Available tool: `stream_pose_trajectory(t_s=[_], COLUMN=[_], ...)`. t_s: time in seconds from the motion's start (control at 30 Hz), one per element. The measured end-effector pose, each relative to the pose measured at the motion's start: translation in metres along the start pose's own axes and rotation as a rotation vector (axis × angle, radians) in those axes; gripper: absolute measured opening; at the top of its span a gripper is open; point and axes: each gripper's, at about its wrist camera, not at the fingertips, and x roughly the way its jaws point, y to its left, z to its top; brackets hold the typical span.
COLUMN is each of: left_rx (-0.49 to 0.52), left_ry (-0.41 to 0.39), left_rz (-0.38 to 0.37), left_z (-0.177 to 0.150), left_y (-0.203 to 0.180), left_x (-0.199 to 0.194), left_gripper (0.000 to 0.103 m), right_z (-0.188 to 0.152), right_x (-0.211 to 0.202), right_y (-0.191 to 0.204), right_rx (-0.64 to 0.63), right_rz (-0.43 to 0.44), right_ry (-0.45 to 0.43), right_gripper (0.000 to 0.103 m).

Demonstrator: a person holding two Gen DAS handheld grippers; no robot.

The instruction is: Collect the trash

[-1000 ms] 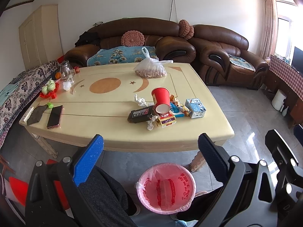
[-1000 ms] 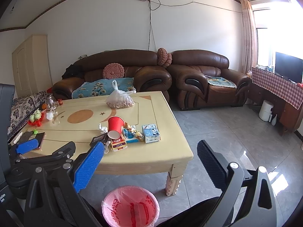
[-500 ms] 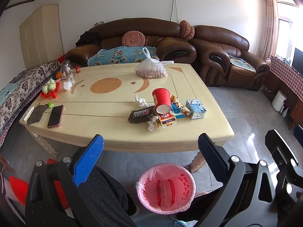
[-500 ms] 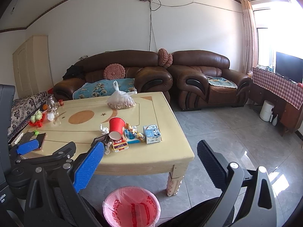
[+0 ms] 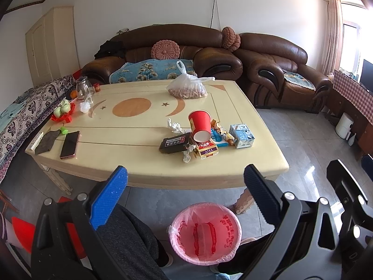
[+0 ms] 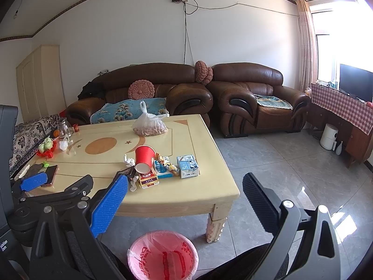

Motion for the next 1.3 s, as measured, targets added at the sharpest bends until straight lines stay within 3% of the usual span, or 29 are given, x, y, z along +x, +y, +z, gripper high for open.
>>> stream_pose_trajectory(t_s=[0.87, 1.3], left_rx=[-0.003, -0.004], left_ry=[-0.008, 0.019], left_rz=[0.002, 0.012], left_z=[0.002, 0.004], left_y=[0.001, 0.005], left_x=[-0.003, 0.006], left_gripper=[0.098, 0.098], right_z=[0.005, 0.002], right_x=[-0.005, 0.016], right_y=[0.002, 0.001], right_rx=[-0.001, -0.006], right_rz=[0.012, 0.028], right_ry=[-0.005, 0.032], right_gripper=[0.097, 0.097])
